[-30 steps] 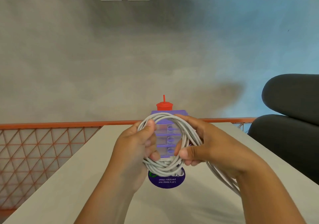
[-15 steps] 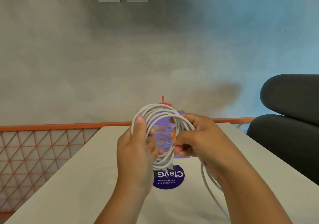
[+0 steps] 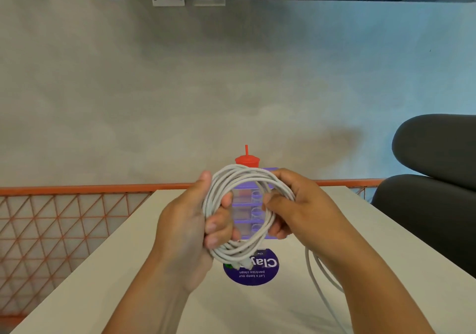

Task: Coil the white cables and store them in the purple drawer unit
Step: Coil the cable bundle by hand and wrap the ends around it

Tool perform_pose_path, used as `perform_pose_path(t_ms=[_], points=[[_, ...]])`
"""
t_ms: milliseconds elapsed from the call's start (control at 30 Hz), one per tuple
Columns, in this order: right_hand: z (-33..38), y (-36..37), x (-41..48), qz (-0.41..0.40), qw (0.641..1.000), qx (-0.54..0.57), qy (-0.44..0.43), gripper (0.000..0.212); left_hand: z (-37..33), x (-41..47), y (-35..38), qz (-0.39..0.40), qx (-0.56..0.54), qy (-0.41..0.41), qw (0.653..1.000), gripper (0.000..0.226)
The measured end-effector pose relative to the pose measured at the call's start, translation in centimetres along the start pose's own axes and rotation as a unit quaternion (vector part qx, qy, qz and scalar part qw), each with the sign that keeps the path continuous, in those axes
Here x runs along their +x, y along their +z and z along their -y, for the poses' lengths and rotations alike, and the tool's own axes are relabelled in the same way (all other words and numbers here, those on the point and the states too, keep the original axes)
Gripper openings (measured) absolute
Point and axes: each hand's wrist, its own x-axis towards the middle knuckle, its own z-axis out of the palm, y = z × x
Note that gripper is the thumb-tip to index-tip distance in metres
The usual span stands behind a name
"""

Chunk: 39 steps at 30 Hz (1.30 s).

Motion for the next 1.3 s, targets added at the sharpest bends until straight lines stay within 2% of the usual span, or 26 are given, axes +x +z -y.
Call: perform_pose_path(t_ms=[100,200,333,400,533,633,700,767,867,933,1000,1033,1067,1133,1233,1300], points=[[0.2,0.0,-0.2,-0.014,0.999,-0.012,-0.042,0.018,0.2,-0.3,0.8,0.022,-0.021,0.002,1.0,0.049],[-0.1,0.3,-0.1,-0.075,0.989,-0.088,-0.094,0.017,0.2,-0.4,1.0,0.033,-0.044,-0.004,0.999,0.049],[-0.6,0.7,0.3,-0.127,0.98,-0.13,-0.079,0.018,0.3,-0.4,1.2,0.02,-0.031,-0.003,0.999,0.048],[-0.7,0.4,0.4,-0.101,0.985,-0.118,-0.08,0.017,0.3,-0.3,1.0,0.007,-0.014,-0.004,1.0,0.048],[-0.4,-1.6,-0.2,0.051,0.997,-0.048,-0.032,0.015,0.1,0.1,0.3,-0.006,0.035,-0.021,0.999,0.046],[-0.1,-2.8,-0.7,0.083,0.996,-0.031,-0.009,0.013,-0.1,0.1,-0.4,-0.007,0.093,-0.036,0.995,0.046],[-0.4,-3.3,-0.8,0.068,0.997,-0.03,-0.01,0.013,-0.1,0.2,-0.8,-0.008,0.144,-0.045,0.989,0.047],[-0.7,-3.5,-0.6,0.037,0.995,-0.058,-0.066,0.017,0.1,0.2,-0.9,-0.003,0.201,-0.057,0.978,0.048],[-0.9,-3.8,-0.5,-0.053,0.98,-0.127,-0.147,0.023,0.6,0.3,-0.9,0.012,0.285,-0.079,0.955,0.047],[-0.8,-3.8,-0.6,-0.098,0.957,-0.192,-0.196,0.012,1.0,0.4,-1.0,0.03,0.335,-0.089,0.938,0.047],[-0.7,-3.7,-0.7,-0.132,0.915,-0.282,-0.256,0.029,1.2,0.5,-1.1,0.04,0.368,-0.093,0.924,0.047],[-0.6,-3.6,-0.8,-0.141,0.906,-0.294,-0.269,0.027,1.2,0.5,-1.2,0.042,0.376,-0.095,0.921,0.047],[-0.5,-3.7,-0.8,-0.145,0.911,-0.283,-0.262,0.021,1.0,0.4,-1.2,0.043,0.376,-0.097,0.921,0.047],[-0.5,-3.9,-0.8,-0.126,0.943,-0.237,-0.195,0.016,0.3,0.2,-1.4,0.041,0.335,-0.094,0.936,0.045],[-1.7,-4.2,-0.2,-0.009,0.973,-0.224,-0.055,0.038,-0.5,0.2,-1.5,0.008,0.22,-0.076,0.973,0.045],[-3.2,-3.7,0.1,0.059,0.974,-0.22,-0.005,0.035,-0.5,0.6,-1.8,-0.02,0.169,-0.067,0.983,0.047]])
